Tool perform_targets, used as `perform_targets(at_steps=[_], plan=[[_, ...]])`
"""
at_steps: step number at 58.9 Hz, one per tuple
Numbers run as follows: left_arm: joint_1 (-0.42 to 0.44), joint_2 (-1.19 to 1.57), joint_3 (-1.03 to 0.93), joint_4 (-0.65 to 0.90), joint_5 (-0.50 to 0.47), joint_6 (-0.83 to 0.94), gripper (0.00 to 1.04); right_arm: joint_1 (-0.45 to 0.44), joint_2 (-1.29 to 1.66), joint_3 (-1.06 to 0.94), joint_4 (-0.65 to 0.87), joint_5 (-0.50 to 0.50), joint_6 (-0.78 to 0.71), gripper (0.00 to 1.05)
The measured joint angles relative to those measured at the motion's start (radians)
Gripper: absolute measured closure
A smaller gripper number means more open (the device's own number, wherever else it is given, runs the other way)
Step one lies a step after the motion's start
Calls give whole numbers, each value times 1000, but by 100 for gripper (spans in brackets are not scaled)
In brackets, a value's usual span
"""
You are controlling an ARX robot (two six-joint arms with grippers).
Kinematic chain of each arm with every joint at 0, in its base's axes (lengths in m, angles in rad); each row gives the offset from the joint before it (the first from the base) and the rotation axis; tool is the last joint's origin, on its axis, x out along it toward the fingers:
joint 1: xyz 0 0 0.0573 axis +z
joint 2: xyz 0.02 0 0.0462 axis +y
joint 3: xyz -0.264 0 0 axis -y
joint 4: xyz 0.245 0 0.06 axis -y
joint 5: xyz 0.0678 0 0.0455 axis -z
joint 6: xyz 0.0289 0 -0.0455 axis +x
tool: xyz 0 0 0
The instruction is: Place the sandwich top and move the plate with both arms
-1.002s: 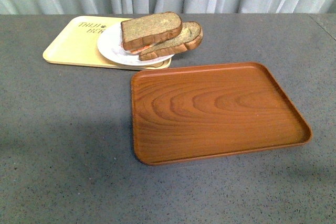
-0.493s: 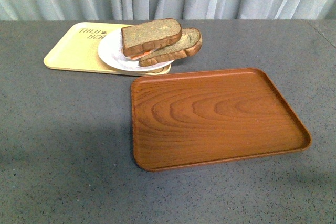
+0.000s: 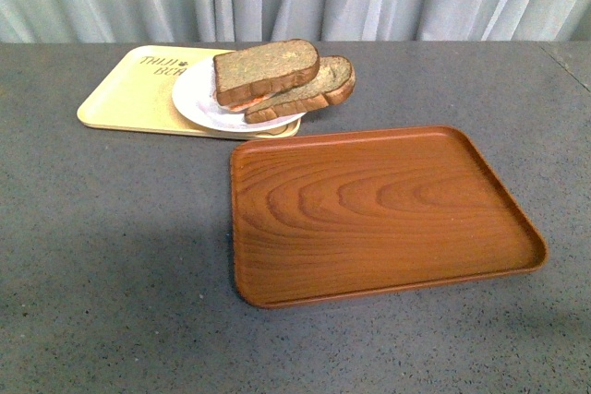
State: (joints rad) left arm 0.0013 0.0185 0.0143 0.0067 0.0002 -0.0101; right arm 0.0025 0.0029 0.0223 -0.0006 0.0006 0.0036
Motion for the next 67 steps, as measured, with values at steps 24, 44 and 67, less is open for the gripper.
perform_targets(at_steps=[24,44,67], plan=[[0,-3,0,-7,0,0,99,0,0,0,0,0,0,9],[0,-3,0,-7,0,0,39,0,0,0,0,0,0,9],[0,-3,0,-7,0,2,9,0,0,0,0,0,0,9]])
